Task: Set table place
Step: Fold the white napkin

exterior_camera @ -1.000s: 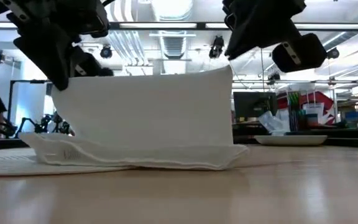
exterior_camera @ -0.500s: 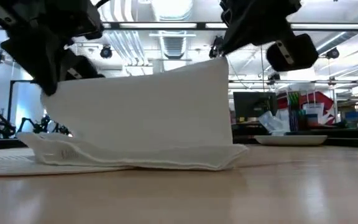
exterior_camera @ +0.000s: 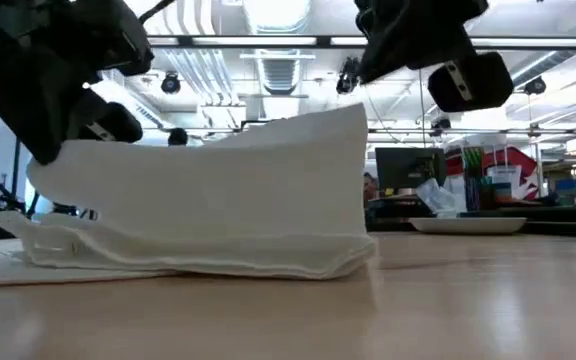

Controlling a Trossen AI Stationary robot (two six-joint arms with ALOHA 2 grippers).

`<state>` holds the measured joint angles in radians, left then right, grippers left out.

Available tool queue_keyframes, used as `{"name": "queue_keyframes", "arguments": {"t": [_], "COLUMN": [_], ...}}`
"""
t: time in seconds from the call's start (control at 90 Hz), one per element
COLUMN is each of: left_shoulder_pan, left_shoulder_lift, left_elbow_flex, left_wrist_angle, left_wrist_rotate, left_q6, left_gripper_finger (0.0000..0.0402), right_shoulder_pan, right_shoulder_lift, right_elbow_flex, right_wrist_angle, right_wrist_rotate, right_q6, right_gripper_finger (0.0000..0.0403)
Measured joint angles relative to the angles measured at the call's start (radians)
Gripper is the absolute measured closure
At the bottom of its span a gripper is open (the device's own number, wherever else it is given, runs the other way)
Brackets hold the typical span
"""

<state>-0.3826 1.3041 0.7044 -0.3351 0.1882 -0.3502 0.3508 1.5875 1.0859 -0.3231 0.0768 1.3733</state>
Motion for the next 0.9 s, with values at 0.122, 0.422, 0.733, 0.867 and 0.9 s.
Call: {"name": "queue_keyframes", "arguments": {"t": [0.122, 0.422, 0.733, 0.867, 0.9], "left_shoulder_pan": [-0.032, -0.064, -0.063, -0.06, -0.059], "left_shoulder_lift": [0.006, 0.052, 0.107, 0.102, 0.097], "left_elbow_flex": [0.0, -0.001, -0.002, 0.016, 0.025], "left_wrist_angle": [0.021, 0.077, 0.009, -0.088, -0.112], "left_wrist_rotate": [0.015, 0.087, -0.008, -0.091, -0.111], "left_q6": [0.0, -0.003, -0.03, -0.028, -0.022], "left_gripper_finger": [0.0402, 0.0402, 0.0382, 0.0358, 0.0351], "right_shoulder_pan": [0.0, -0.018, -0.017, -0.015, -0.015], "right_shoulder_lift": [0.0, 0.0, -0.002, -0.002, -0.002], "right_elbow_flex": [0.0, -0.001, -0.002, -0.002, -0.002], "right_wrist_angle": [-0.03, -0.066, -0.065, -0.065, -0.065], "right_wrist_rotate": [0.011, 0.058, 0.057, 0.057, 0.057], "right_q6": [0.002, 0.001, -0.001, -0.023, -0.023], "right_gripper_finger": [0.0403, 0.0403, 0.0403, 0.0403, 0.0403]}}
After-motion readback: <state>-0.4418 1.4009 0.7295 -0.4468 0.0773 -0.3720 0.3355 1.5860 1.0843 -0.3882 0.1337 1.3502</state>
